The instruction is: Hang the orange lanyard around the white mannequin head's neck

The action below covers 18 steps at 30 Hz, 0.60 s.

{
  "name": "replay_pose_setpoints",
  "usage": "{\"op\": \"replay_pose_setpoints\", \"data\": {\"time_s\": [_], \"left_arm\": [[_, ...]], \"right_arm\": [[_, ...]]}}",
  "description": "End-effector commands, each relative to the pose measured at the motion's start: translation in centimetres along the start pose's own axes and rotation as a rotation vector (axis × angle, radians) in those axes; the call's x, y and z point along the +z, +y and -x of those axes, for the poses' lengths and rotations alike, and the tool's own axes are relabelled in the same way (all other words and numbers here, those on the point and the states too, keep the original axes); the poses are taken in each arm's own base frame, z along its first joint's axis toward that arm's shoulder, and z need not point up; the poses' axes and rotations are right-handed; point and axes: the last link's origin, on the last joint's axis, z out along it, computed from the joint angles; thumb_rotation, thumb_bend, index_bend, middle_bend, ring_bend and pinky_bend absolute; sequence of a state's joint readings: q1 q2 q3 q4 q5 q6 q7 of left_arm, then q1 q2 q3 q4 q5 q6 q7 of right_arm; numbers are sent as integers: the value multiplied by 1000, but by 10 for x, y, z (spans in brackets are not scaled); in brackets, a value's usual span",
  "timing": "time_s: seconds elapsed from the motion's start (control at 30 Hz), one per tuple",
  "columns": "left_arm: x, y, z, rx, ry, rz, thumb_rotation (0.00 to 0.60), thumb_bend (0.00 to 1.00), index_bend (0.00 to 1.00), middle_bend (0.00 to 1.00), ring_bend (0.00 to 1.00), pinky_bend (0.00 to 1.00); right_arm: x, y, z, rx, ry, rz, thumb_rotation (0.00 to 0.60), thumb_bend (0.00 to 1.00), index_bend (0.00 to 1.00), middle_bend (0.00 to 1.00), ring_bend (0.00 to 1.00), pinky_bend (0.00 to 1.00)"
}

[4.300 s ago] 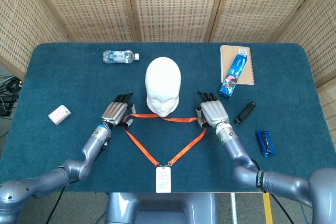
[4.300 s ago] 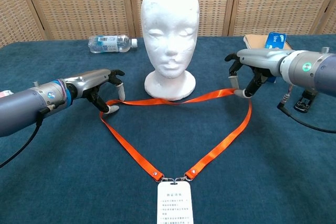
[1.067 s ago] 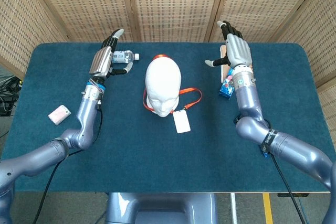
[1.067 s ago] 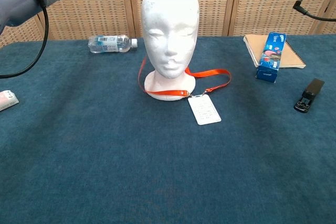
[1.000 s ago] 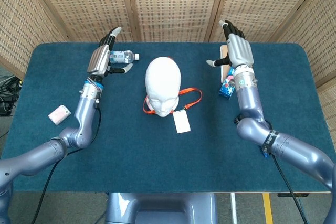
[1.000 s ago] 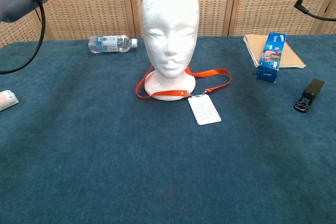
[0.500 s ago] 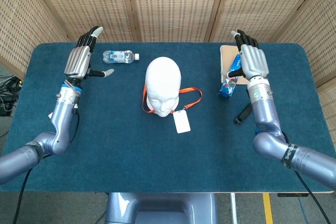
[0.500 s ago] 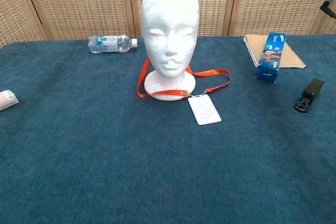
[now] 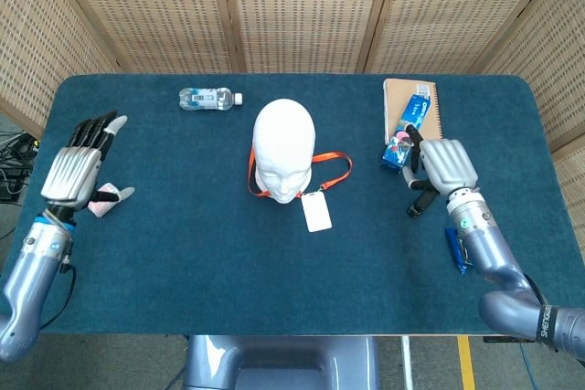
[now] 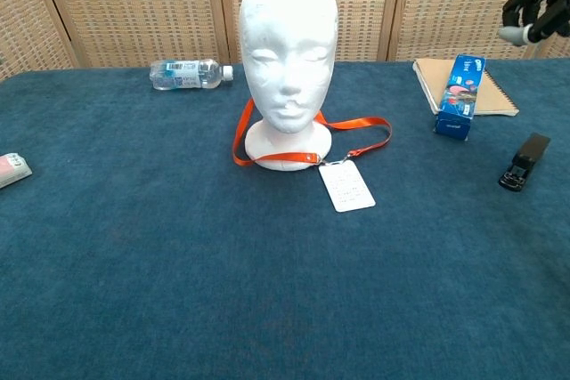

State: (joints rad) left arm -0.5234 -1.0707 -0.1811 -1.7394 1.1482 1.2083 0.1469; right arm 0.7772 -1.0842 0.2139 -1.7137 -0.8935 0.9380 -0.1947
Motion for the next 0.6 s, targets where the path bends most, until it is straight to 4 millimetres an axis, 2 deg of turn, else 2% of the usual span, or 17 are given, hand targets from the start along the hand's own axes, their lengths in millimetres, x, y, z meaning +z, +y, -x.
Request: {"op": "replay_pose_setpoints", "data": {"time_s": [0.03,0.17,0.27,0.47,0.6], "left_arm": [[-41,-23,0,54,-9,-117,600,0,0,0,0,0],[-62,-33,7,62,-23,-181,600,0,0,0,0,0],[-78,-43,15,97,-47,-214,600,0,0,0,0,0],[-78,-47,20,97,-60,-211,600,0,0,0,0,0],[-77,-48,21,94,-61,-207,600,0,0,0,0,0]], "right_arm": [[-15,-6,34,-25,-108,-94,600,673,113,683,584,691],[-11,-15,50,-59,-149,-150,600,678,121,683,584,691],[-4,-31,73,-84,-220,-205,600,680,129,683,584,691],[7,-59,103,-108,-287,-258,600,683,147,684,583,691],[10,-73,114,-122,-310,-283,600,683,158,683,584,691]]}}
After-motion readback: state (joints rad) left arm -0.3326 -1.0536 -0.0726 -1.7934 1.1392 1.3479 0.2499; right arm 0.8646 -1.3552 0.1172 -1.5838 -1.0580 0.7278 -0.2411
